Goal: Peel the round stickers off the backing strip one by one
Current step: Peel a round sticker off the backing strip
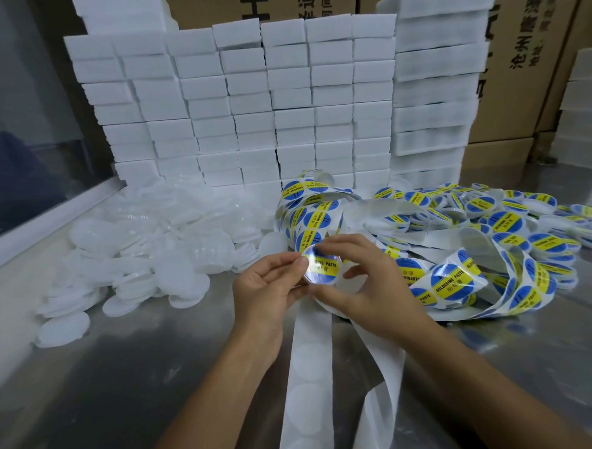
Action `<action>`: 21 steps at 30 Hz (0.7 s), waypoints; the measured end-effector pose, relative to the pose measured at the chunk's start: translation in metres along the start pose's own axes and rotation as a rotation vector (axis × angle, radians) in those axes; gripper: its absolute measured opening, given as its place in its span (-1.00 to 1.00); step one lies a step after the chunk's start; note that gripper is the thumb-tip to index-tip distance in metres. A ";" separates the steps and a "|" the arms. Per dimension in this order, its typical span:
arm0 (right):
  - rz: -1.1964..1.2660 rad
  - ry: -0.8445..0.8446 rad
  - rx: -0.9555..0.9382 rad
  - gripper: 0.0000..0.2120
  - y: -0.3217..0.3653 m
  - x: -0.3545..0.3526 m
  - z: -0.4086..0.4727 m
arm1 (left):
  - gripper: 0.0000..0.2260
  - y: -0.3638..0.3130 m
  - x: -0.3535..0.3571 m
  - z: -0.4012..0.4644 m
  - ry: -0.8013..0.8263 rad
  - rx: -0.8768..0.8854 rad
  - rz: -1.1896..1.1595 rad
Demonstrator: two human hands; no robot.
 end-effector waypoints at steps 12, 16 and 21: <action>-0.051 -0.278 0.241 -0.85 -0.040 -0.062 0.017 | -0.87 0.024 0.009 -0.008 0.091 0.156 0.582; -0.259 -0.323 0.430 -0.74 -0.092 -0.107 0.046 | -0.82 0.034 0.010 -0.005 0.113 0.169 0.687; -0.517 -0.273 0.479 -0.69 -0.141 -0.121 0.087 | -0.74 0.046 0.006 0.001 0.147 0.088 0.788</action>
Point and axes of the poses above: each hand's wrist, its own z-axis towards the middle knuckle, its own x-axis out of the palm, y = z × x, the point moved 7 cm from there along z, towards the middle knuckle, and after that the axes turned 9 degrees about -z, right-handed, at the moved point
